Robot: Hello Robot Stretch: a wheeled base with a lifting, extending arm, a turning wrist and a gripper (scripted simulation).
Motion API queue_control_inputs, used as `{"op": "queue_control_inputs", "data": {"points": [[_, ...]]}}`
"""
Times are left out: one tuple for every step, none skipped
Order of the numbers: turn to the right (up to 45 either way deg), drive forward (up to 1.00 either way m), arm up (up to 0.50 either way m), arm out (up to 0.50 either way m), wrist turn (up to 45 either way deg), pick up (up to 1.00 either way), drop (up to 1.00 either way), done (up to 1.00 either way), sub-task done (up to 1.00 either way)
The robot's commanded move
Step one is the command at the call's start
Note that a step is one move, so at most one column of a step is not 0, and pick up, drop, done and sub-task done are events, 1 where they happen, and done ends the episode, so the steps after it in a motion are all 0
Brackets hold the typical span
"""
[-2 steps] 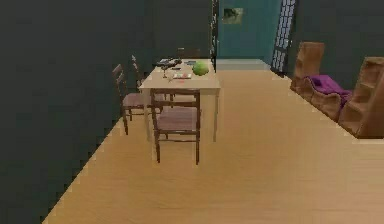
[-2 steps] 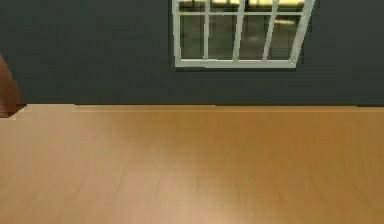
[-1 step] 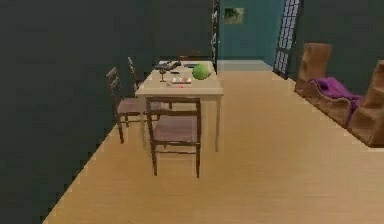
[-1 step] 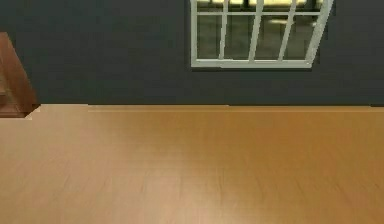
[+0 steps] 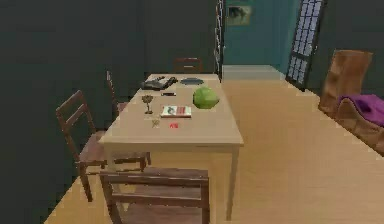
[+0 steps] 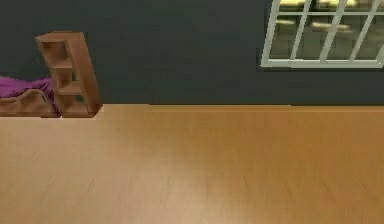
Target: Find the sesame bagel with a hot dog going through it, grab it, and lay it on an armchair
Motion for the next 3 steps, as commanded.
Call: {"op": "queue_control_inputs", "data": {"points": [[-45.0,0.0,0.0,0.0,0.0,0.0,0.0,0.0,0.0],[-45.0,0.0,0.0,0.0,0.0,0.0,0.0,0.0,0.0],[-9.0,0.0,0.0,0.0,0.0,0.0,0.0,0.0,0.0]]}}
